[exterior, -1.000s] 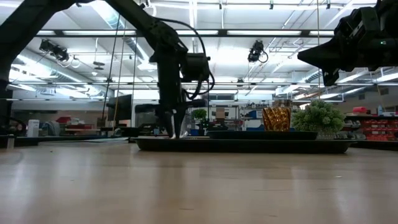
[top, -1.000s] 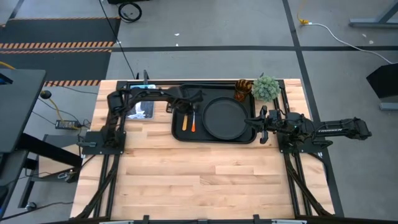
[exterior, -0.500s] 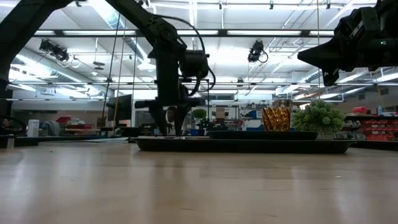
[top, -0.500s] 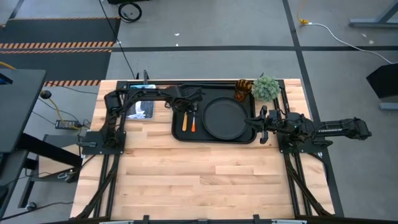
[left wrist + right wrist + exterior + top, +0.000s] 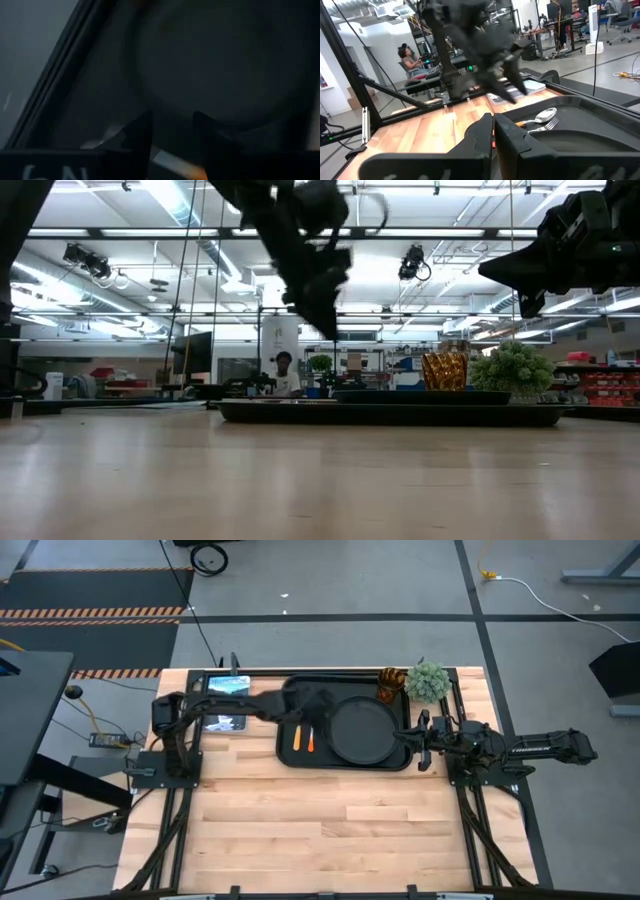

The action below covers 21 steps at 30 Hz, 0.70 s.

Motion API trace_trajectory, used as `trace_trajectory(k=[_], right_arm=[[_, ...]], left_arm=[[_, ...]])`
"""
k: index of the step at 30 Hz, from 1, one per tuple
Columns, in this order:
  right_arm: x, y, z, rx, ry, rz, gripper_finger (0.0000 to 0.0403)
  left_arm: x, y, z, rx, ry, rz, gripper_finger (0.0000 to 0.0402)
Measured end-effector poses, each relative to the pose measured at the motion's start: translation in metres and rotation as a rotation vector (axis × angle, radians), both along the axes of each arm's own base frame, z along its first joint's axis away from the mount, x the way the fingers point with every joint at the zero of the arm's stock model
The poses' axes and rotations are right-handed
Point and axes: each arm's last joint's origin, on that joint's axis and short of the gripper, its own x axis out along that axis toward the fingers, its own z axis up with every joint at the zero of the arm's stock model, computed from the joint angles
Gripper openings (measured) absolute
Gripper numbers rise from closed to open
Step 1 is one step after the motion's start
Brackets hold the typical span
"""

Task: Pick and place plate/cup/fork/spoon on tray
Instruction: Return to Home Position

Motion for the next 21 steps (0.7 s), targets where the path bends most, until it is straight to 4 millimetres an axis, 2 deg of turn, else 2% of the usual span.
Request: trace_trajectory(k=[3, 7, 12, 16, 21], right_arm=[[0.000, 0.000, 0.000, 0.000, 0.004, -0.001, 0.0023], [0.000, 0.000, -0.001, 0.001, 0.006, -0.002, 0.0023], [0.000, 0.000, 0.000, 0.000, 0.005, -0.001, 0.0023], [0.000, 0.000, -0.001, 0.000, 0.005, -0.002, 0.0023], [0.000, 0.000, -0.001, 0.000, 0.006, -0.001, 0.0023]], left_arm=[[0.013, -0.026, 0.011, 0.077, -0.083, -0.206, 0.0143], [0.027, -0.060, 0.023, 0.197, -0.207, -0.379, 0.0142], [0.030, -0.095, 0.033, 0.334, -0.240, -0.559, 0.0142], [0.028, -0.113, 0.052, 0.462, -0.314, -0.629, 0.0142], [0.031, -0.128, 0.073, 0.485, -0.436, -0.547, 0.0142]])
